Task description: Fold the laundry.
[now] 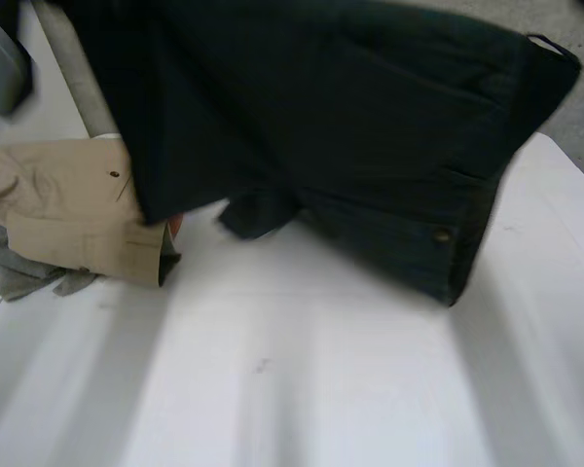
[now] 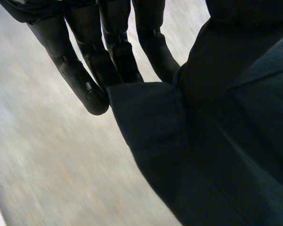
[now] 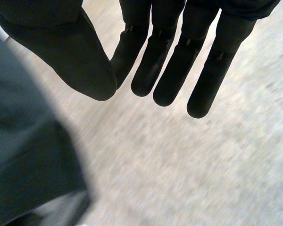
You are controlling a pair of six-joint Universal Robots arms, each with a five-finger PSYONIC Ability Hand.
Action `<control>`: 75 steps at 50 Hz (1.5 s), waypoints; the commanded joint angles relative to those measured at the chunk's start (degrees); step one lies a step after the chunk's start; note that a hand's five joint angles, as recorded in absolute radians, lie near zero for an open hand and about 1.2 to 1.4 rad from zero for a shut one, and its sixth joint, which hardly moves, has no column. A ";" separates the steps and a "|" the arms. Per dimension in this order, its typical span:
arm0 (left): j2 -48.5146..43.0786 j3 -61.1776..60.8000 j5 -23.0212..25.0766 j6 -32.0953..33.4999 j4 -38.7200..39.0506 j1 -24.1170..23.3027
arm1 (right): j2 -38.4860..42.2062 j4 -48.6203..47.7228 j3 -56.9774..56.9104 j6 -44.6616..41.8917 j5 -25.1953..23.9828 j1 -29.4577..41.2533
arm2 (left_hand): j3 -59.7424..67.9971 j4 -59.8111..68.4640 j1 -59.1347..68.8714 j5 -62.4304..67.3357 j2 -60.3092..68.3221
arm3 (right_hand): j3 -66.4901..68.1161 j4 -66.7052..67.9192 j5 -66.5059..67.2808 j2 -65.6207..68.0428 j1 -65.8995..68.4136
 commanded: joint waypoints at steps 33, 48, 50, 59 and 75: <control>-22.48 5.70 5.06 2.12 2.99 4.75 | 42.60 5.36 -5.57 43.34 1.36 9.91 | 12.07 11.65 12.92 13.63 11.53 | -55.67 -56.03 -54.89 -55.01 -52.64; -9.54 -0.99 7.25 2.38 2.37 2.90 | 57.65 5.72 -18.84 55.76 1.79 20.89 | 12.07 11.65 12.92 13.63 11.53 | -51.63 -51.99 -50.85 -50.97 -48.60; -9.28 -1.08 7.17 2.21 2.20 2.73 | 58.18 5.54 -19.73 56.03 1.96 21.61 | 12.07 11.65 12.92 13.63 11.53 | -49.96 -50.31 -49.17 -49.30 -46.92; -8.57 -1.00 6.29 2.47 0.79 2.28 | 59.51 7.98 -22.47 55.26 0.91 23.02 | 12.07 11.65 12.92 13.63 11.53 | 11.64 11.29 12.43 12.30 14.68; 1.44 -0.64 7.16 -0.34 -8.78 7.64 | 19.26 4.40 -6.90 -1.52 2.58 12.47 | 12.07 11.65 12.92 13.63 11.53 | 11.64 11.29 12.43 12.30 14.68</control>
